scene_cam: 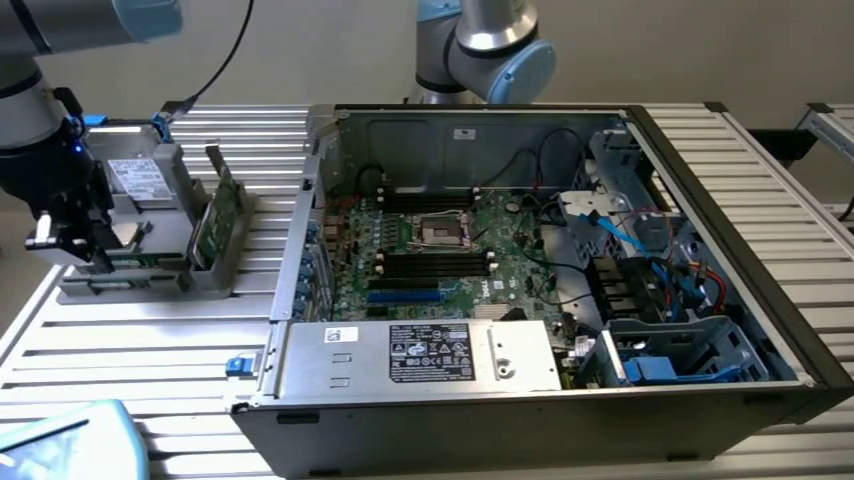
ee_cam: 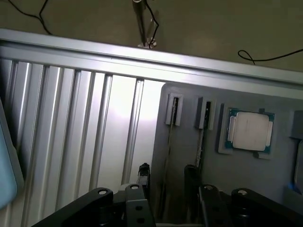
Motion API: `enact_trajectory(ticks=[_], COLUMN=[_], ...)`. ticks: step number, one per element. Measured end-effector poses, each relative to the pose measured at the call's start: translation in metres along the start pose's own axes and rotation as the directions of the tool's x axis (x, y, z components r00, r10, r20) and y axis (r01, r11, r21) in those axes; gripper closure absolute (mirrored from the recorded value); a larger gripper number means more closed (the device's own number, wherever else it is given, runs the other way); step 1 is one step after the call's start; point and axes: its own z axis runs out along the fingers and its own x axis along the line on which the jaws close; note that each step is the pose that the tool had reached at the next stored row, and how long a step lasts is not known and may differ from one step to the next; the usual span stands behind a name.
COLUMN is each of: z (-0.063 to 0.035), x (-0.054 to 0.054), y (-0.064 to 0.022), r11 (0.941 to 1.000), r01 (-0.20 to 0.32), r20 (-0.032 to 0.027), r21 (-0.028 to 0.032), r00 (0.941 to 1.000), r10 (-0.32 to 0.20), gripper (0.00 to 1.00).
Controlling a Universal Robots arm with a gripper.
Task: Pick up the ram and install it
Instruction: 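Pick up the ram and move it above insertion slot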
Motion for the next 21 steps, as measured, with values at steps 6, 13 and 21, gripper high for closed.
enact_trajectory(ticks=[6, 13, 21], z=[0.0110, 0.0223, 0.0260], x=[0.003, 0.006, 0.007], y=[-0.0002, -0.0029, -0.0086], r11=[0.9997, 0.9982, 0.9980], r01=[0.024, 0.059, 0.063], r20=[-0.0014, -0.0034, 0.0097], r21=[0.0001, 0.0001, 0.0028], r00=[0.9997, 0.9982, 0.9980], r10=[-0.024, -0.059, -0.063], gripper=[0.57, 0.57, 0.57])
